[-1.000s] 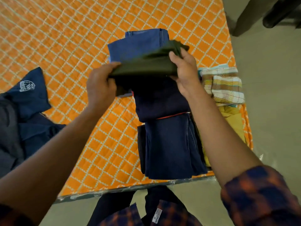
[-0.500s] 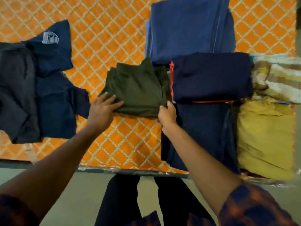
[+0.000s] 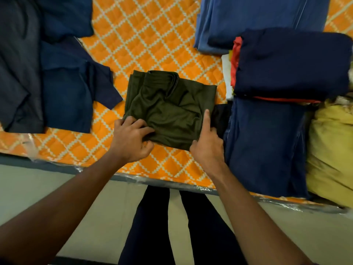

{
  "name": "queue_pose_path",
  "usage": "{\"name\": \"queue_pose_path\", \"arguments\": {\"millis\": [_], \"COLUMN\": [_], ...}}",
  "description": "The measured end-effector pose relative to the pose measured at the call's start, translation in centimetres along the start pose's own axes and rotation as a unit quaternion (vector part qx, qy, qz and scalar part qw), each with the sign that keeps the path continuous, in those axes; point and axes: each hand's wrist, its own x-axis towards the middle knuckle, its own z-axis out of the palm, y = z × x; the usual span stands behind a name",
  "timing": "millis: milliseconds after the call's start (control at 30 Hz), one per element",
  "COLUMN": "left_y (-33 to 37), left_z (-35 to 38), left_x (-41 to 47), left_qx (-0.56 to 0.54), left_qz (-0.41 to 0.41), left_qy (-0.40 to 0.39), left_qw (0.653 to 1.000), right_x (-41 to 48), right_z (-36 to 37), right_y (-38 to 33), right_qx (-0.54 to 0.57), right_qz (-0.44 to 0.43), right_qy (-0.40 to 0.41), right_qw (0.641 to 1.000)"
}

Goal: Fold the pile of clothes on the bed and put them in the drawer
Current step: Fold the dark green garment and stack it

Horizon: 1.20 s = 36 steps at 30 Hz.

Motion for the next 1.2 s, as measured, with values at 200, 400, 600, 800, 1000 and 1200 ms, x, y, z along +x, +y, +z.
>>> {"name": "queue_pose_path", "arguments": {"millis": [200, 400, 600, 800, 1000, 1200], "left_y": [1.4, -0.5, -1.4, -2.0, -4.9, -13.5], "left_z": [-0.4, 3.2, 3.8, 3.4, 1.8, -1.3], "left_x": [5.8, 9.3, 9.9, 9.6, 8.8, 2.0], "left_qx": [0.031, 0.015, -0.006, -0.007, -0.181, -0.228], "left_qz": [0.025, -0.053, -0.061, -0.072, -0.080, -0.237], "left_qy": [0.064, 0.045, 0.021, 0.005, 0.090, 0.215], "left_qw": [0.997, 0.997, 0.998, 0.997, 0.976, 0.920], "right_x": [2.0, 8.7, 11.9, 10.4, 9.3, 6.6], "right_z": [3.2, 6.2, 3.8, 6.4, 5.6, 7.6], "right_y": [-4.1, -3.6, -3.5, -1.5, -3.1, -13.2], "right_qx": [0.079, -0.015, -0.006, -0.072, -0.063, -0.035], "right_qz": [-0.212, -0.187, -0.083, -0.117, -0.117, -0.308], "right_qy": [0.200, 0.215, 0.217, 0.231, 0.215, 0.200], "right_qw": [0.953, 0.958, 0.973, 0.963, 0.968, 0.930]}}
